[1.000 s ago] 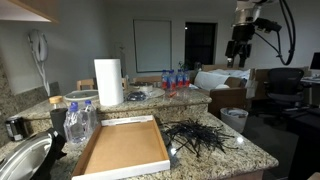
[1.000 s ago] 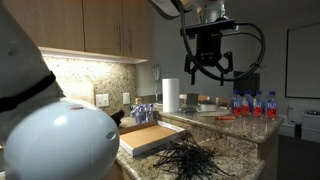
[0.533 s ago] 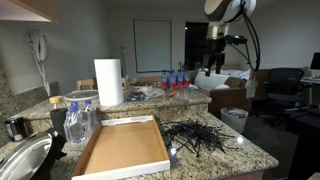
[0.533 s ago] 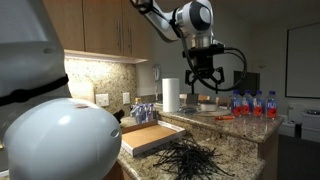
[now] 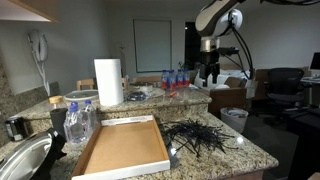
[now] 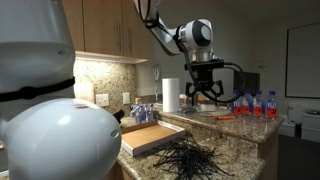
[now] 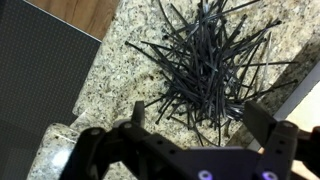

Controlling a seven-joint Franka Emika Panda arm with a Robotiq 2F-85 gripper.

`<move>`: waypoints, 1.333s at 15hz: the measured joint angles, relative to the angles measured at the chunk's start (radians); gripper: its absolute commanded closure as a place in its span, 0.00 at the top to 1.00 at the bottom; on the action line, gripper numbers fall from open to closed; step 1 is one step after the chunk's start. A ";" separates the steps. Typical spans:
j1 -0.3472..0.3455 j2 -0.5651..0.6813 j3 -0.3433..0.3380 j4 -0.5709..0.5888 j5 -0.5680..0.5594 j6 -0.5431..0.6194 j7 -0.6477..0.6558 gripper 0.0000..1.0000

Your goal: Put the zip ties on the box

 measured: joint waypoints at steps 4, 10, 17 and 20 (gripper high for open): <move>0.000 0.000 0.002 0.000 0.000 0.000 0.000 1.00; 0.002 0.075 0.053 -0.052 0.044 0.210 0.129 1.00; 0.003 0.245 0.104 -0.106 0.019 0.476 0.213 1.00; 0.004 0.312 0.117 -0.110 -0.026 0.486 0.213 1.00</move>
